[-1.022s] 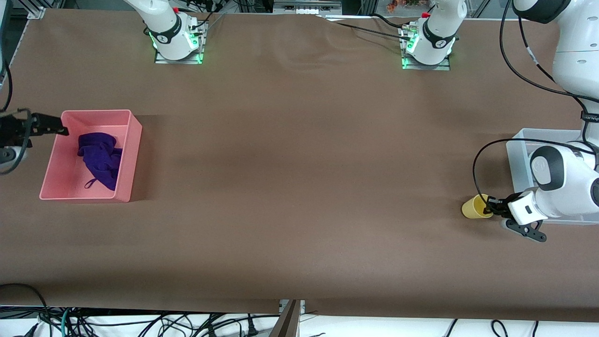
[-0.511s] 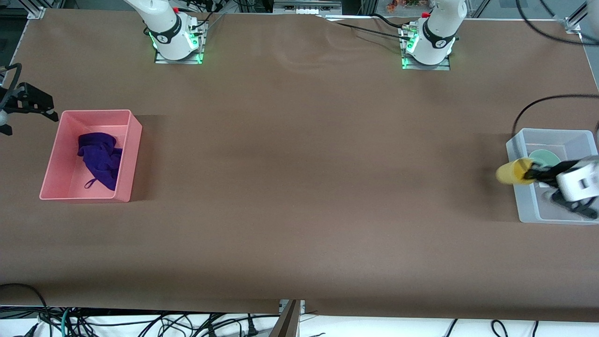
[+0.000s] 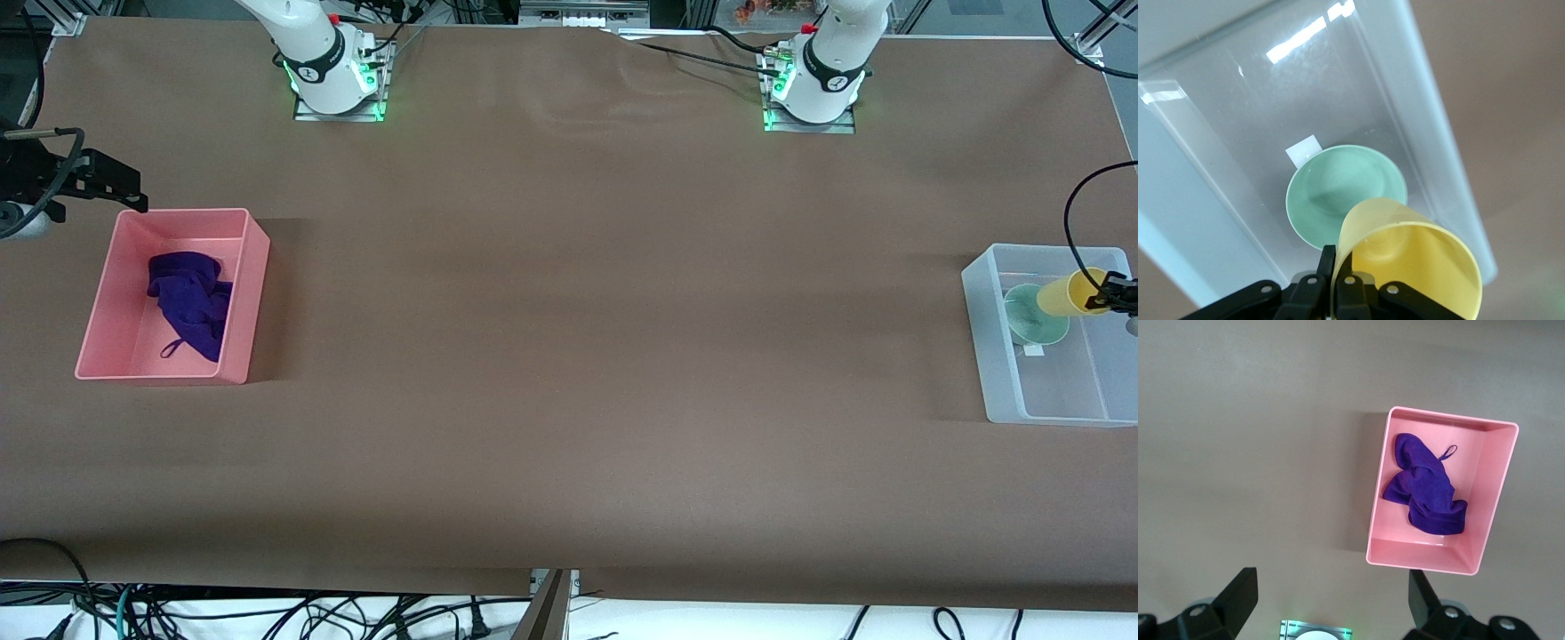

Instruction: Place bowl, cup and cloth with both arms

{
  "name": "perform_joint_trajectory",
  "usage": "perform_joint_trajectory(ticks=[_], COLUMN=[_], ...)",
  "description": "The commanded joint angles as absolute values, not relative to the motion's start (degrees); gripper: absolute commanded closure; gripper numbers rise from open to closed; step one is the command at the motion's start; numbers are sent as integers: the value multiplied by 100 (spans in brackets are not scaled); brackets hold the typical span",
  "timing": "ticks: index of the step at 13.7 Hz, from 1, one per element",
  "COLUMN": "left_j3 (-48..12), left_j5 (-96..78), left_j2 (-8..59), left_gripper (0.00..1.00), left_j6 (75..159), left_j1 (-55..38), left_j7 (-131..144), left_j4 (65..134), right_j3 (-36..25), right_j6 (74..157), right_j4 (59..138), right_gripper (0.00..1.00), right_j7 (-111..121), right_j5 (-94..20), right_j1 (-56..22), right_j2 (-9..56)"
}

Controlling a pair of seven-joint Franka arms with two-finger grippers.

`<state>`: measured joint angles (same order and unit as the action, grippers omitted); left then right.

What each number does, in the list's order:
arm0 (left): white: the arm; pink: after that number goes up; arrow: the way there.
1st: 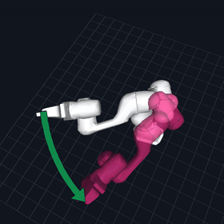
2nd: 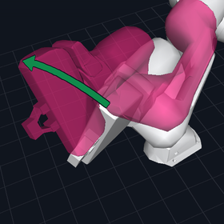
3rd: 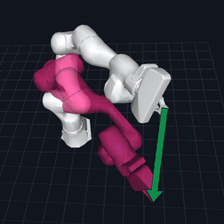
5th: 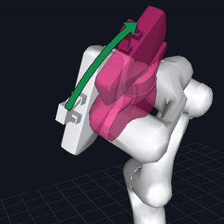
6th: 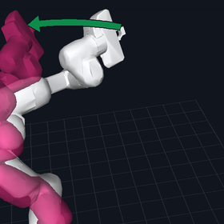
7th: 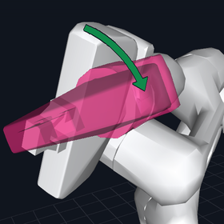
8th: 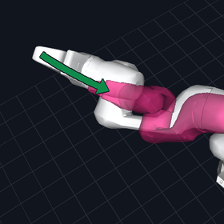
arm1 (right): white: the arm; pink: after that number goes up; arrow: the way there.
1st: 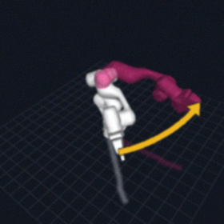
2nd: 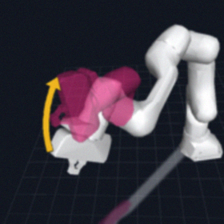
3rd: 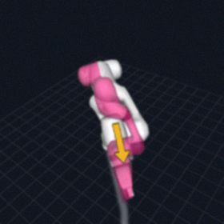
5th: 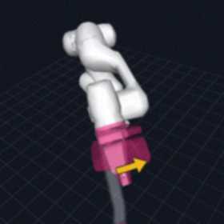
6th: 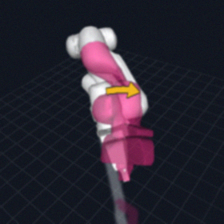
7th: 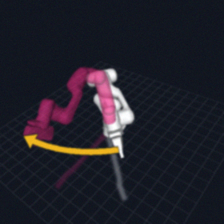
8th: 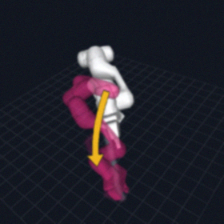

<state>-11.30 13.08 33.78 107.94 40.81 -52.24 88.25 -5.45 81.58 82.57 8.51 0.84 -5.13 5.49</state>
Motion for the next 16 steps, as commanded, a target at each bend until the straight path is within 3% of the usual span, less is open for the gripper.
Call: perform_joint_trajectory(ticks=[1, 3, 4, 5, 10, 16], left_j3=[-1204, -1204, -1204, -1230, -1738, -3381], left_j5=[1406, 1398, 1406, 1398, 1345, 1345], left_j2=[3479, 3586, 3586, 3560, 2823, 2329], left_gripper=[100, 100, 44, 0, 0, 0], left_j6=[11126, 11258, 11267, 11250, 10541, 8959], left_j1=[4192, 4236, 4210, 4201, 4166, 4166], left_j7=[-5449, -5449, -5449, -5475, -5397, -3134], left_j4=[9018, 9018, 8983, 8948, 8886, 8526], right_j3=[-466, -475, -475, -466, -475, -492], right_j6=[8130, 8121, 8130, 8130, 8174, 8183], right_j4=[8403, 8332, 8332, 8332, 8323, 8323], right_gripper=[0, 0, 0, 0, 0, 0], right_j7=[677, 720, 747, 747, 729, 738], right_j5=[114, 184, 185, 185, 193, 176], right_j1=[-439, -466, -475, -492, -501, -475], right_j2=[422, 500, 518, 527, 562, 571])
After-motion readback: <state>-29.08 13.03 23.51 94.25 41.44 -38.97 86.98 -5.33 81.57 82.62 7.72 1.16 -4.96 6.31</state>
